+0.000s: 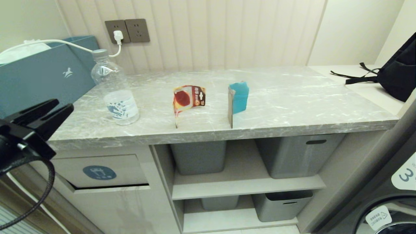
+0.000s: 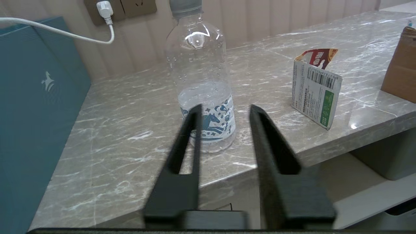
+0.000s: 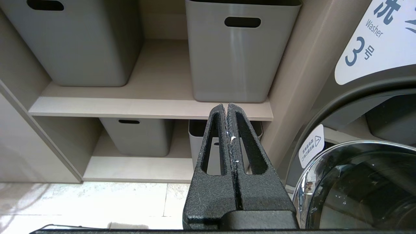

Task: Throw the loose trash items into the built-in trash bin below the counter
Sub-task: Pick up the garbage

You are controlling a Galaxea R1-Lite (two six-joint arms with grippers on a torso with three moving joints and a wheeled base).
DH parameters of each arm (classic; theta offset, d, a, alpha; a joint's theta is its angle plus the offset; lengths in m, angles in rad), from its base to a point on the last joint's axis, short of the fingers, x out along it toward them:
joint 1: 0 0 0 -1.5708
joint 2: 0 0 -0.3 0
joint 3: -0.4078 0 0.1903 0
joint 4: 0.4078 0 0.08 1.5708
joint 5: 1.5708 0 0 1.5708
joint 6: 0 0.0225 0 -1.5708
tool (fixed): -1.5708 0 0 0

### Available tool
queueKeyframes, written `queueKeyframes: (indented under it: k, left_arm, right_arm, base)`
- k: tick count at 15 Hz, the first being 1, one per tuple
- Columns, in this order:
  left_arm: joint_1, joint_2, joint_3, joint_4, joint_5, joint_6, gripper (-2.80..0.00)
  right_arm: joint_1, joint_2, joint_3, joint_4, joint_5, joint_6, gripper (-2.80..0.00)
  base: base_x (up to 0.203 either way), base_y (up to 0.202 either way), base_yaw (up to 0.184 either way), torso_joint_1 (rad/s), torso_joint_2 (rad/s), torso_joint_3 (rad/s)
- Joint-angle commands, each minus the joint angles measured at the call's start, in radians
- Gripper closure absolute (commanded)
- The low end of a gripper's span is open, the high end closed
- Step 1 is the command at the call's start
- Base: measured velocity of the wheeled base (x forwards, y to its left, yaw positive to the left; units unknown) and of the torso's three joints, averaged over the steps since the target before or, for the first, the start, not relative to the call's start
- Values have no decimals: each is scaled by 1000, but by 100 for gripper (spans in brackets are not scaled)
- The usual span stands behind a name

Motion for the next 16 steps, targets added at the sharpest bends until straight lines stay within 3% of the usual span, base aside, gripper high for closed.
queueKeyframes:
  k: [1, 4, 6, 9, 12, 16]
  left_arm:
    - [1, -15, 3, -5, -1, -2, -280]
    - [2, 0, 16, -4, 1, -8, -280]
    - [2, 61, 8, 0, 0, -57, -280]
    - [1, 215, -82, 9, -1, -96, -280]
    - [1, 341, -200, 11, -2, -101, -280]
    - [-2, 430, -272, 11, -2, -103, -280]
  right_arm:
    - [0, -2, 0, 0, 1, -1, 0]
    - [0, -2, 0, 0, 1, -1, 0]
    - [0, -2, 0, 0, -1, -1, 0]
    - [0, -2, 0, 0, 0, -1, 0]
    - [0, -2, 0, 0, 1, -1, 0]
    - [0, -2, 0, 0, 1, -1, 0]
  base:
    - [0, 0, 0, 0, 0, 0]
    - [0, 0, 0, 0, 0, 0]
    - [0, 0, 0, 0, 0, 0]
    - [0, 0, 0, 0, 0, 0]
    - [0, 0, 0, 0, 0, 0]
    - [0, 0, 0, 0, 0, 0]
